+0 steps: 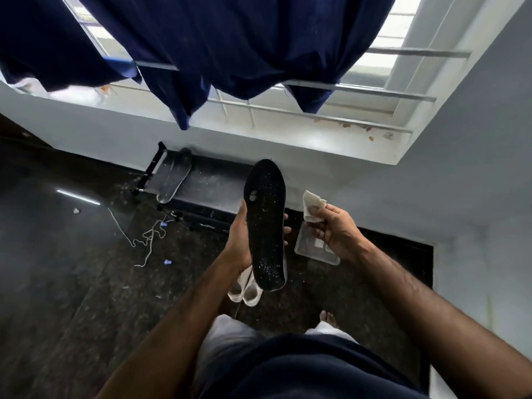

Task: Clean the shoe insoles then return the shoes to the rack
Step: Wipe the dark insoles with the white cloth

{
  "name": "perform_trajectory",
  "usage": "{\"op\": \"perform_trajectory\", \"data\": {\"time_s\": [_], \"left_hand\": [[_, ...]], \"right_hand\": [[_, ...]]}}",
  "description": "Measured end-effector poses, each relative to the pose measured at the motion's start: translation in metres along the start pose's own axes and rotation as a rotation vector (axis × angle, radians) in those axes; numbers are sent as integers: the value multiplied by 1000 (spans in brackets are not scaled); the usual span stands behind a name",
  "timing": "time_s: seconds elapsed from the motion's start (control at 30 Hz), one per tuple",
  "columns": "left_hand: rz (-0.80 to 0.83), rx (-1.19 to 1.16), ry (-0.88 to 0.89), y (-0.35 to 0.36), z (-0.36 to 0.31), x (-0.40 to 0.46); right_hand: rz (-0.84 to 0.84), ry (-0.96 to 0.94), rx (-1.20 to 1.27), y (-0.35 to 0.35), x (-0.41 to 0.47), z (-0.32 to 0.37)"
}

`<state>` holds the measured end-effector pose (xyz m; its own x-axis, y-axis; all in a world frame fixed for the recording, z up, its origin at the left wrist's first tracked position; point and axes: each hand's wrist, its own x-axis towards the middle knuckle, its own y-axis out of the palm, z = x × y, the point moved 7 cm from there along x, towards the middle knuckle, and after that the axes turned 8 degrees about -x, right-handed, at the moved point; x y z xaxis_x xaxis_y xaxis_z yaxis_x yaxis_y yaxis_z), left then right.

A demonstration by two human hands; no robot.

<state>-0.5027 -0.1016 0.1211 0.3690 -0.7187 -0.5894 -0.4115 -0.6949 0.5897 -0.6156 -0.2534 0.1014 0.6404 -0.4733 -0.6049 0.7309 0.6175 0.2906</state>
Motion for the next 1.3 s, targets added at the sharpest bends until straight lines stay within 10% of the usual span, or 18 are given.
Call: {"op": "perform_trajectory", "data": {"time_s": [0.77,1.13,1.3], "left_hand": [[161,98,-406,-280,-33,60],[156,191,-486,-401,44,121],[179,224,-473,-452,60,133]], "right_hand": [[-386,-415,-227,186,124,-151],[-350,-714,-1071,214,185,-293],[-761,-728,-1136,189,206,-310]]}}
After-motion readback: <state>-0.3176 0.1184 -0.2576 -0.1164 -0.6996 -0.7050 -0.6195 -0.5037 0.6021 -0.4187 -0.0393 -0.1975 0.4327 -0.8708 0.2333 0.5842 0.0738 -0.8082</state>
